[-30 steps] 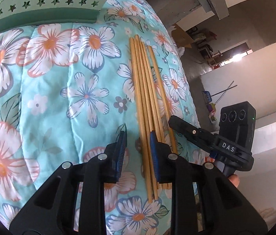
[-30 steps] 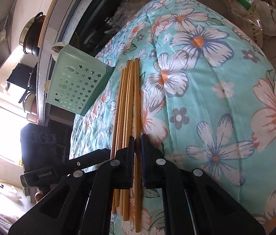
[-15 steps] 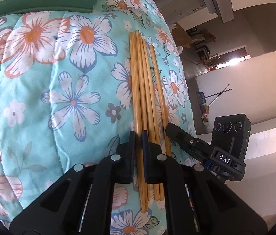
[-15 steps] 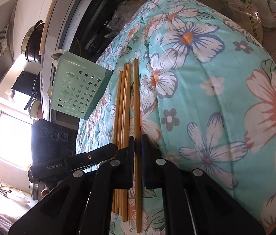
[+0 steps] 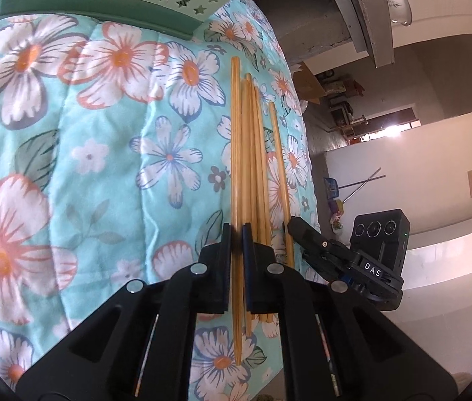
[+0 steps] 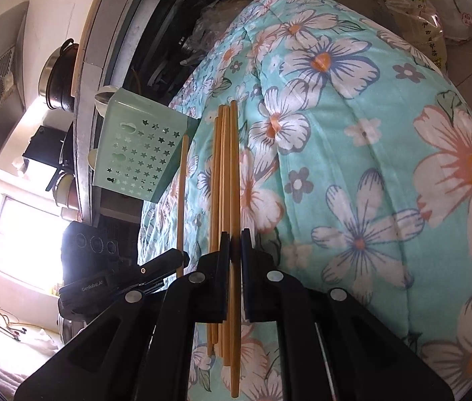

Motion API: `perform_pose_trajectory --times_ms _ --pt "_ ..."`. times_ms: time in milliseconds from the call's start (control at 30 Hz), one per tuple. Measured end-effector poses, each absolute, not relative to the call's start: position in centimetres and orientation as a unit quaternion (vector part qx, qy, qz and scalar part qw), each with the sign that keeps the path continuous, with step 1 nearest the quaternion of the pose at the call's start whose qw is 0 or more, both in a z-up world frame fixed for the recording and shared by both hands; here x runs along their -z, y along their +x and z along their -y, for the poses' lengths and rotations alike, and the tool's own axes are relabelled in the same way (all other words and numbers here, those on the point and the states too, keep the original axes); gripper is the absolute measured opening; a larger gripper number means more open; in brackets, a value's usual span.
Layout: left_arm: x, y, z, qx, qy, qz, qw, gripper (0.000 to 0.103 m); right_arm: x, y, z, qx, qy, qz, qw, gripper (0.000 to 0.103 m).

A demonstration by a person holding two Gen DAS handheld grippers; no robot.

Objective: Organize utensils
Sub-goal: 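Grasp one bamboo chopstick with the left tool while the right tool grasps another, then lift both chopsticks up toward the mint-green holder with both tools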

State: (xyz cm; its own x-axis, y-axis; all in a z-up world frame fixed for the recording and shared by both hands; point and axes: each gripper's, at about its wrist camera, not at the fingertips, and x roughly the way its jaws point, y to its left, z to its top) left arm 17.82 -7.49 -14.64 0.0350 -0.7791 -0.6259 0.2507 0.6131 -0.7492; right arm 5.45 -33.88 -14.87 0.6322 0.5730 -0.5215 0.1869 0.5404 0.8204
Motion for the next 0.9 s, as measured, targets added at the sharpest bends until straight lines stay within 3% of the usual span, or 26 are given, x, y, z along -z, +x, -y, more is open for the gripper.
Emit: perform_pose_trajectory --times_ms 300,733,800,833,900 --pt "12.6 15.1 -0.2 0.296 -0.208 -0.564 0.742 0.005 12.9 4.2 29.4 -0.161 0.448 -0.433 0.766 0.007" --pt "13.5 12.5 -5.4 0.217 -0.158 -0.566 0.779 0.007 12.4 5.7 21.3 -0.126 0.277 -0.517 0.8 0.008" --pt "12.8 13.0 -5.3 0.22 -0.149 -0.561 0.784 0.011 11.5 6.5 20.9 -0.129 0.255 -0.519 0.805 0.015" --pt "12.4 13.4 -5.0 0.221 -0.146 -0.56 0.785 0.013 11.1 6.9 20.8 -0.13 0.248 -0.52 0.807 0.024" --pt "11.5 14.2 -4.9 0.223 -0.133 -0.555 0.79 0.016 10.0 7.9 20.4 -0.125 0.222 -0.516 0.818 0.027"
